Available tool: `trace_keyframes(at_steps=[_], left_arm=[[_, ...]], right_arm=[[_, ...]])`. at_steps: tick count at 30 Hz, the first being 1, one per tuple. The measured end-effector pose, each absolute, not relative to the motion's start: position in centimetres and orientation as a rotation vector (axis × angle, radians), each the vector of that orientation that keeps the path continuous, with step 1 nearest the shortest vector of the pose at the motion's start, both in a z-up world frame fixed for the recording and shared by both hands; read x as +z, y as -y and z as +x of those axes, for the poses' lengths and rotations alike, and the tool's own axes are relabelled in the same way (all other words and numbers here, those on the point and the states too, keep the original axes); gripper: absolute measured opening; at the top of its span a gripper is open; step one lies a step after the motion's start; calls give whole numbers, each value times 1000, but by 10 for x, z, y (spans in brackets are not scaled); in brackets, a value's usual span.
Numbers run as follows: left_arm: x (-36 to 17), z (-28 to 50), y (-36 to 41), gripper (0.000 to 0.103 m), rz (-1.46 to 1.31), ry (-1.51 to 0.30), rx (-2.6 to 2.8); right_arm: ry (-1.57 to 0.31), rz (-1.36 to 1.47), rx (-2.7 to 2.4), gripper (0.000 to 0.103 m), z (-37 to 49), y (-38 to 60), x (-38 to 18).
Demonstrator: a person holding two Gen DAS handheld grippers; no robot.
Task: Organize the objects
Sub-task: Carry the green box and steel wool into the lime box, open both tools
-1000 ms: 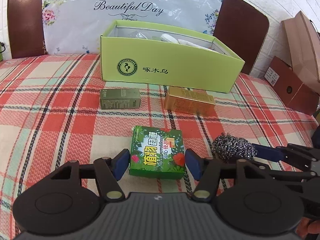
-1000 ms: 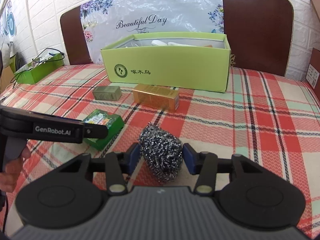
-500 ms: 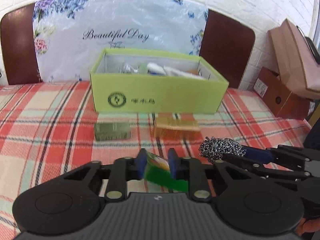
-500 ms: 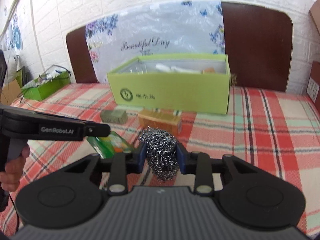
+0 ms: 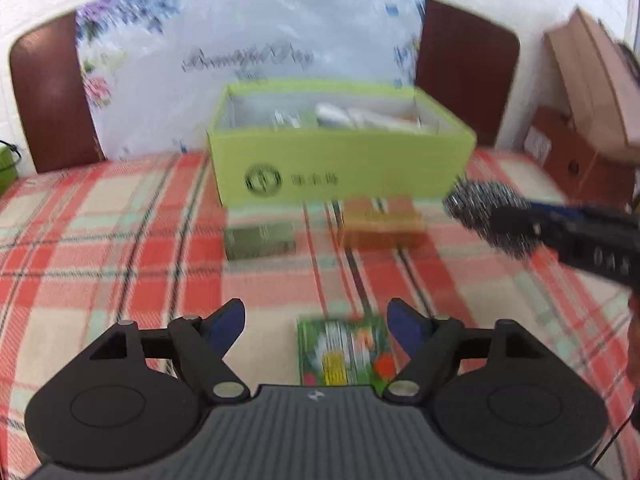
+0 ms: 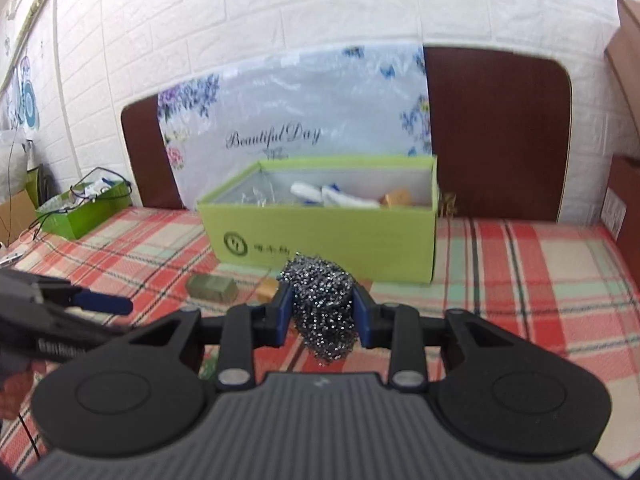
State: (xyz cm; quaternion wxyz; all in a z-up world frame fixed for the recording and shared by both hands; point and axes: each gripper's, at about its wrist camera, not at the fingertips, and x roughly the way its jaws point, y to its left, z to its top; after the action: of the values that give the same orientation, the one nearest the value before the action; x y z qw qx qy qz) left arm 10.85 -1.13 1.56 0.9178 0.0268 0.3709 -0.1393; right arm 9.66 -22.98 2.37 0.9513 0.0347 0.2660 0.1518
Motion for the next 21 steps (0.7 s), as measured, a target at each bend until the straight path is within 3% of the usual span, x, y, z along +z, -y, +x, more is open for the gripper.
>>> trace_keyframes(at_steps=[6, 9, 10, 21], left_arm=[[-16, 114, 31, 81, 104, -829, -288], [-20, 120, 30, 65, 94, -847, -290], [-19, 120, 28, 65, 76, -846, -288], [46, 130, 24, 64, 24, -695, -316]], right_arm=[[-583, 77, 321, 32, 93, 221, 8], [-591, 67, 320, 32, 90, 222, 7], [-592, 65, 319, 32, 90, 222, 7], [-529, 50, 320, 32, 99, 224, 30]])
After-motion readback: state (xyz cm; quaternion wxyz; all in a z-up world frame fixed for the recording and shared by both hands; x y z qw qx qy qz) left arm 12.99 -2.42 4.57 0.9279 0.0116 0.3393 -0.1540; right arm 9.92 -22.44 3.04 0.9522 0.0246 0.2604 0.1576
